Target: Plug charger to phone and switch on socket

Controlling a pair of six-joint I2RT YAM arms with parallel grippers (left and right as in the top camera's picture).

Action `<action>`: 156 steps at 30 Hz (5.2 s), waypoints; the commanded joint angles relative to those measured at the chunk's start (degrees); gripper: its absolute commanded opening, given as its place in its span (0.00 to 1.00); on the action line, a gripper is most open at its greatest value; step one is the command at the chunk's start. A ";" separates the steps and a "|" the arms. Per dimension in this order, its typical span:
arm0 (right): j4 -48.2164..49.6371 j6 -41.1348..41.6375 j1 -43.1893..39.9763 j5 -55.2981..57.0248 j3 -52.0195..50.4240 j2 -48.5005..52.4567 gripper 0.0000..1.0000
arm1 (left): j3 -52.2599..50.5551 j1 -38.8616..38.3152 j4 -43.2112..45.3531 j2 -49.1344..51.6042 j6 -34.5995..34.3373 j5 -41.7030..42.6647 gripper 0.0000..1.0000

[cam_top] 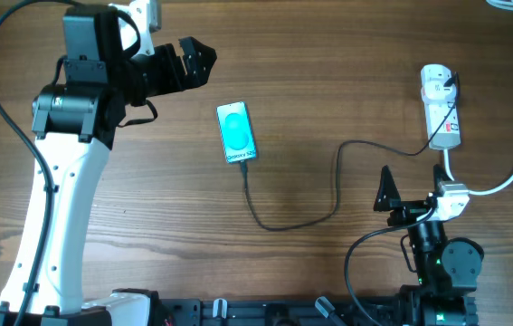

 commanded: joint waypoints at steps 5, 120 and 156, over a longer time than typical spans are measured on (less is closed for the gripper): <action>0.50 -1.09 0.35 0.09 -0.20 -0.98 1.00 | 0.33 0.46 0.13 0.15 0.76 0.52 1.00; 0.50 -1.09 0.35 0.09 -0.20 -0.98 1.00 | -87.45 4.63 40.44 -83.58 10.19 -21.62 1.00; 0.48 -1.11 0.35 0.11 -0.20 -0.98 1.00 | -87.45 4.63 40.44 -83.58 10.19 -21.62 1.00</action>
